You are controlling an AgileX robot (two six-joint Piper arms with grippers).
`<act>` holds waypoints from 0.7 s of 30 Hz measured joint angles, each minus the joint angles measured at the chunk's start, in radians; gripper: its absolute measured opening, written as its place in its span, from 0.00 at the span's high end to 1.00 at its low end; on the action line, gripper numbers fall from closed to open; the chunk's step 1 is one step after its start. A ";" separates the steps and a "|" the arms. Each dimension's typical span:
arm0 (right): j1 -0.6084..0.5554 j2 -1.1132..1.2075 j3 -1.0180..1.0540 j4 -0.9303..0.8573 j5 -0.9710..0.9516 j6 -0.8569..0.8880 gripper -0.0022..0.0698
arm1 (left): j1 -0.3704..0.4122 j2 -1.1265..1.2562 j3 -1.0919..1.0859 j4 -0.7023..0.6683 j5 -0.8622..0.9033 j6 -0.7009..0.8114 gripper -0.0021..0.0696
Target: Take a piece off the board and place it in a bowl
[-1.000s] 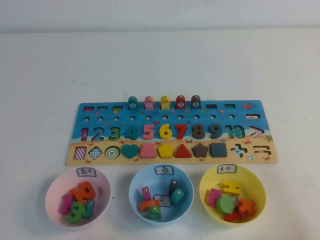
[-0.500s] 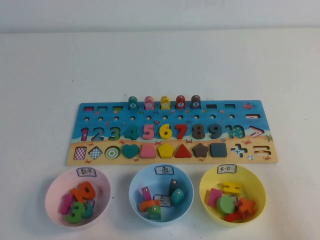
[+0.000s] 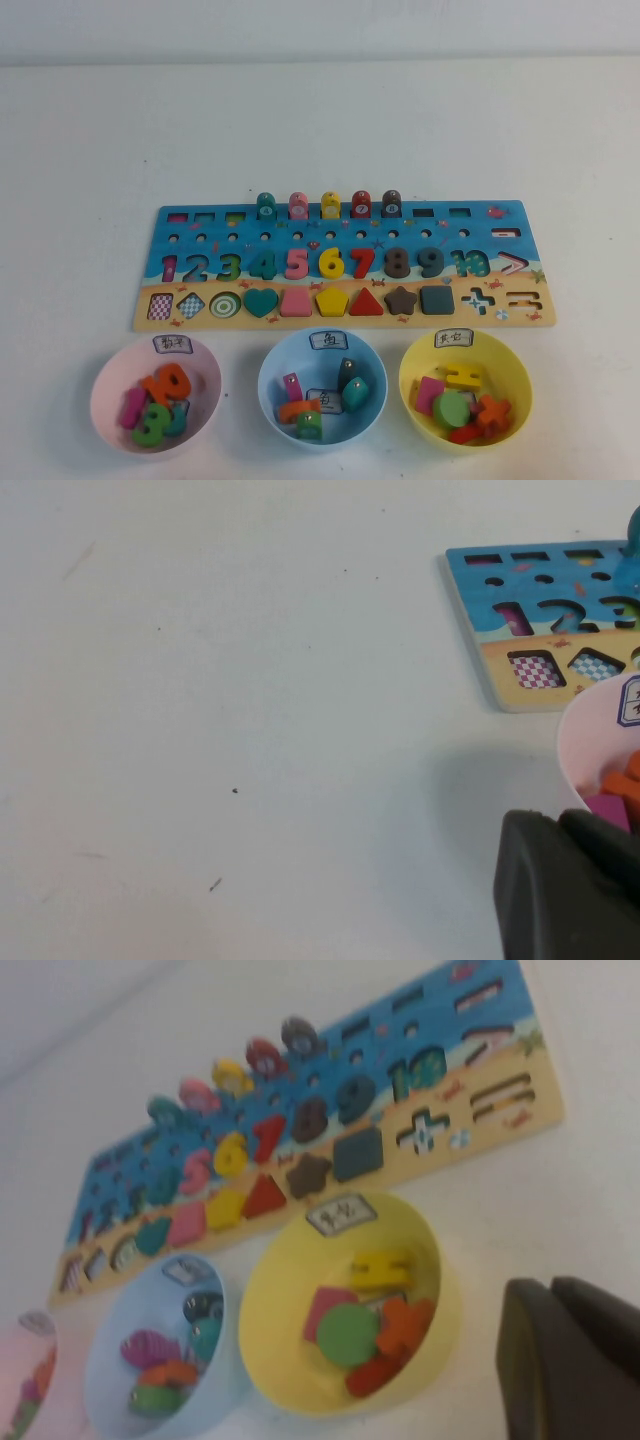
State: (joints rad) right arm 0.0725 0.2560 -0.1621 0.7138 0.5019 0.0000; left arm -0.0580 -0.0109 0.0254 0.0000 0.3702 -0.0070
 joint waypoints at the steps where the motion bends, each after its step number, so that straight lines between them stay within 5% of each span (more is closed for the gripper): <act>1: 0.000 0.055 -0.031 -0.014 0.033 -0.019 0.99 | 0.000 0.000 0.000 0.000 0.000 0.000 0.98; 14: 0.000 0.758 -0.506 -0.146 0.325 -0.179 0.99 | 0.000 0.000 0.000 0.000 0.000 0.000 0.98; 21: 0.130 1.013 -0.752 -0.264 0.345 -0.117 0.99 | 0.000 0.000 0.000 0.000 0.000 0.000 0.98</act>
State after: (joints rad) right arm 0.2021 1.2691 -0.9138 0.4496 0.8466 -0.1166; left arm -0.0580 -0.0109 0.0254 0.0000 0.3702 -0.0070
